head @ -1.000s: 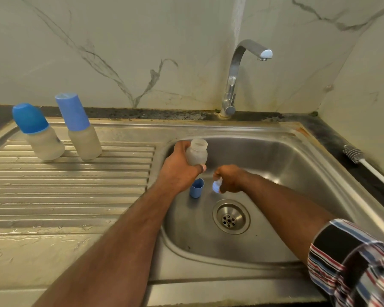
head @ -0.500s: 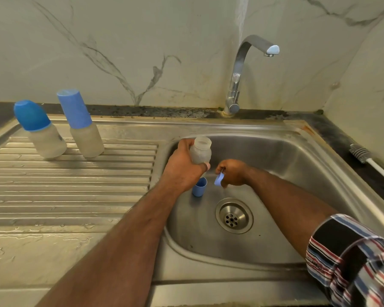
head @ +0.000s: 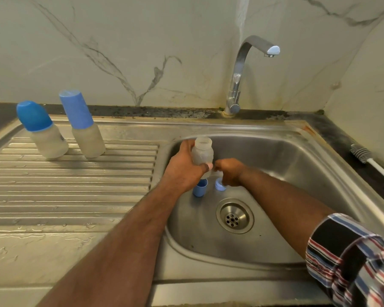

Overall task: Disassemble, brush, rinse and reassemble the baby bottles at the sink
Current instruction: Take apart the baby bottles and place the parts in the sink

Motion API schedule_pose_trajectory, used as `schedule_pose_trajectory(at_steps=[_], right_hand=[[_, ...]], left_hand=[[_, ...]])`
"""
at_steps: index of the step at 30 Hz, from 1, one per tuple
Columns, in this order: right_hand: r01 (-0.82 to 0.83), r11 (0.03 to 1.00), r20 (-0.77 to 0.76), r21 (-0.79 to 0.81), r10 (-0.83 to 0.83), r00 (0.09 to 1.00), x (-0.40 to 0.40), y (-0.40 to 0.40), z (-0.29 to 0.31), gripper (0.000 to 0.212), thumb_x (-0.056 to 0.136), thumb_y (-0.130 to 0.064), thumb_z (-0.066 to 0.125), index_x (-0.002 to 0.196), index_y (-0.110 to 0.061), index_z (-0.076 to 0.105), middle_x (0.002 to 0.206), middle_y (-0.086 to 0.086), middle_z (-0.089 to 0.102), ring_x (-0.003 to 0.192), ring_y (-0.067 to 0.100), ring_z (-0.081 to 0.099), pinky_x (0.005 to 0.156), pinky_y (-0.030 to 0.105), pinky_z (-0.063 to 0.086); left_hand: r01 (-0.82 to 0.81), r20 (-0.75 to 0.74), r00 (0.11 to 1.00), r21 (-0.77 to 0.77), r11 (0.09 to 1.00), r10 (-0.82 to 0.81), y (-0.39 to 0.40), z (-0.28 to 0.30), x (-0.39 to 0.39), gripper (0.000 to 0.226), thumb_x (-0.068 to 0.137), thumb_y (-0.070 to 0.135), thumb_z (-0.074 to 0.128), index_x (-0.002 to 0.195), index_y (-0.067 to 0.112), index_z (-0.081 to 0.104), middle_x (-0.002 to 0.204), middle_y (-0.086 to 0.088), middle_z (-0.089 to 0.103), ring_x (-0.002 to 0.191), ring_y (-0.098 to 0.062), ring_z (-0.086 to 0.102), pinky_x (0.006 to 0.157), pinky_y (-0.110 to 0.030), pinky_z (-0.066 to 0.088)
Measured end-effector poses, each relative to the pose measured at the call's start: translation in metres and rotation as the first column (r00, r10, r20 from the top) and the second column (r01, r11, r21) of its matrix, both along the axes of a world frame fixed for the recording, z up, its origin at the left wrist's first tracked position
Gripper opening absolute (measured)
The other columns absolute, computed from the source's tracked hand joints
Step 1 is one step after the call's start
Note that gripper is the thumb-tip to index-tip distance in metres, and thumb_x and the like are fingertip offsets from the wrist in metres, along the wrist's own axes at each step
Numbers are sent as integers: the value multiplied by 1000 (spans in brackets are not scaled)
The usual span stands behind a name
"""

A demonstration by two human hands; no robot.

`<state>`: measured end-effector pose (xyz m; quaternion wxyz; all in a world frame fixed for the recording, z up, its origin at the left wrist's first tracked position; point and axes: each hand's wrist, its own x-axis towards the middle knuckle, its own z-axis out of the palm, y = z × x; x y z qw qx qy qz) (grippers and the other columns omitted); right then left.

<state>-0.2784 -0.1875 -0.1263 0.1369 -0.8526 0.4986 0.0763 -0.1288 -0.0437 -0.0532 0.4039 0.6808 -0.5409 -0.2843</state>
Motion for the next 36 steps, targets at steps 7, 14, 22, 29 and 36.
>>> schedule_pose_trajectory(at_steps=[7,14,22,29,36], right_hand=[[0,729,560,685,-526,641,-31,30,85,39,88,5,62,121,-17,64,116,10,72,104,24,71,89,40,58],[-159,623,560,766,-525,641,-52,53,98,58,77,5,76,130,-13,60,126,12,68,116,31,66,102,51,51],[445,892,336,80,-444,830,-91,25,81,55,74,-18,86,122,-18,61,111,5,62,91,20,62,73,33,55],[223,969,-17,-106,-226,974,-70,21,63,68,76,-23,86,137,-18,57,137,7,57,124,25,55,100,31,43],[167,978,-116,-125,-181,977,-51,14,50,79,76,-22,87,145,-16,49,142,10,54,128,28,53,103,34,44]], left_hand=[[36,-54,998,-27,999,-37,-1,3,2,69,79,22,86,138,22,50,121,10,62,105,-9,61,84,-23,50],[102,-115,988,21,995,-99,-1,1,-5,60,77,22,88,132,20,63,115,4,73,106,-12,69,101,-41,55],[57,295,952,78,995,-78,0,0,-7,83,90,40,75,159,26,30,160,-1,39,144,-20,41,116,-37,36],[61,324,942,105,993,-92,0,-4,-5,80,94,37,71,160,27,29,164,-2,33,146,-21,36,116,-36,34],[70,329,939,100,992,-100,0,-5,-3,78,94,37,70,160,26,29,164,-2,33,147,-21,35,118,-36,32]])
